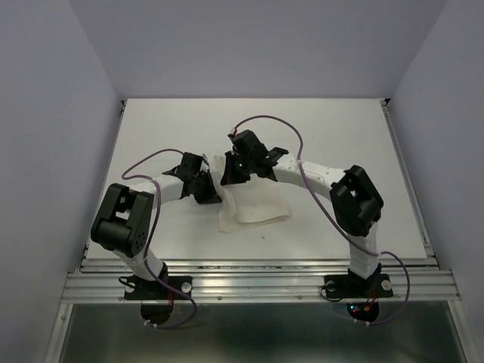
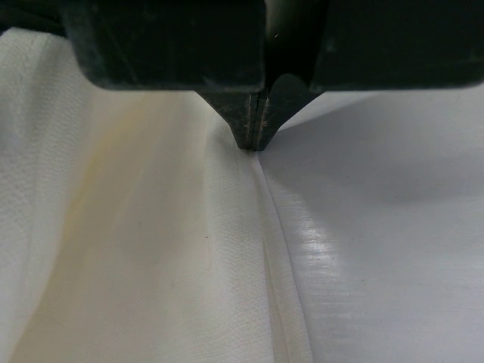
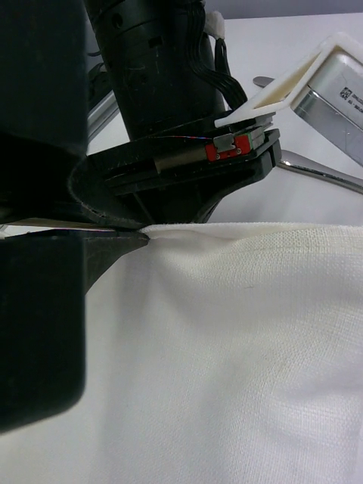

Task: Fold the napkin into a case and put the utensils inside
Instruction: Fold the rectangle-folded napkin at the center of the board, then smooth out the square-folded napkin at the center of the board.

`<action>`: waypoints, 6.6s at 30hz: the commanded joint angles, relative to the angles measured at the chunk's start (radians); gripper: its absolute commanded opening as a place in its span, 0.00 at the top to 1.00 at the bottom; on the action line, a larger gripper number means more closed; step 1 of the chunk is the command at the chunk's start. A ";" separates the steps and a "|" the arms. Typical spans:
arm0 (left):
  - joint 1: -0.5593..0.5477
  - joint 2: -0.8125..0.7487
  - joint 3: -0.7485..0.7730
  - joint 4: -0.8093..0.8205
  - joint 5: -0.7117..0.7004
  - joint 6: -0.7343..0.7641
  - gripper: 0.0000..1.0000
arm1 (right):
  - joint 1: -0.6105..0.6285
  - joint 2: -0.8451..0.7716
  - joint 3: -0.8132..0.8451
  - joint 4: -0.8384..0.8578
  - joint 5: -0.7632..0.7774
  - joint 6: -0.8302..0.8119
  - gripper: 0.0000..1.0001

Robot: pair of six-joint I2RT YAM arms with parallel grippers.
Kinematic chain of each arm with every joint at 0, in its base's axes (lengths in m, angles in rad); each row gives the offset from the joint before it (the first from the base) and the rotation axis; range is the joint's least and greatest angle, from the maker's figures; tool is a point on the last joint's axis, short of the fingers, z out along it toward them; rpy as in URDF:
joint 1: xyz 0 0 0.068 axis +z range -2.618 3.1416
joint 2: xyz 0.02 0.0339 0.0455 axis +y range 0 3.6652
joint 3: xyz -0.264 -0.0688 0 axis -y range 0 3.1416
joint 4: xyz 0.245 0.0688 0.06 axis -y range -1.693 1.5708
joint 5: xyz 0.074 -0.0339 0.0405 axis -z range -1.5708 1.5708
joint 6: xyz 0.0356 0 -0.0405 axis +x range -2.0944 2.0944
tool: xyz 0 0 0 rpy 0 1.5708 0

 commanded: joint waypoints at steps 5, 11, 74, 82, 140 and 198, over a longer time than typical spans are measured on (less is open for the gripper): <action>-0.002 0.013 -0.037 -0.028 -0.034 0.014 1.00 | 0.026 -0.017 0.052 0.003 -0.011 0.005 0.99; -0.002 0.011 -0.040 -0.028 -0.039 0.013 1.00 | 0.026 -0.010 0.051 0.003 -0.014 0.007 0.99; 0.100 -0.246 -0.023 -0.203 -0.171 -0.024 0.92 | 0.044 0.072 0.086 0.032 -0.089 -0.013 0.30; 0.104 -0.220 0.032 -0.162 -0.117 -0.019 0.81 | -0.049 -0.160 -0.109 0.049 0.020 -0.018 0.44; -0.180 -0.226 -0.097 -0.271 -0.135 -0.174 0.58 | -0.284 -0.476 -0.692 0.026 0.058 -0.061 0.39; -0.221 -0.291 -0.028 -0.321 -0.099 -0.165 1.00 | -0.284 -0.497 -0.701 0.012 0.123 -0.050 0.30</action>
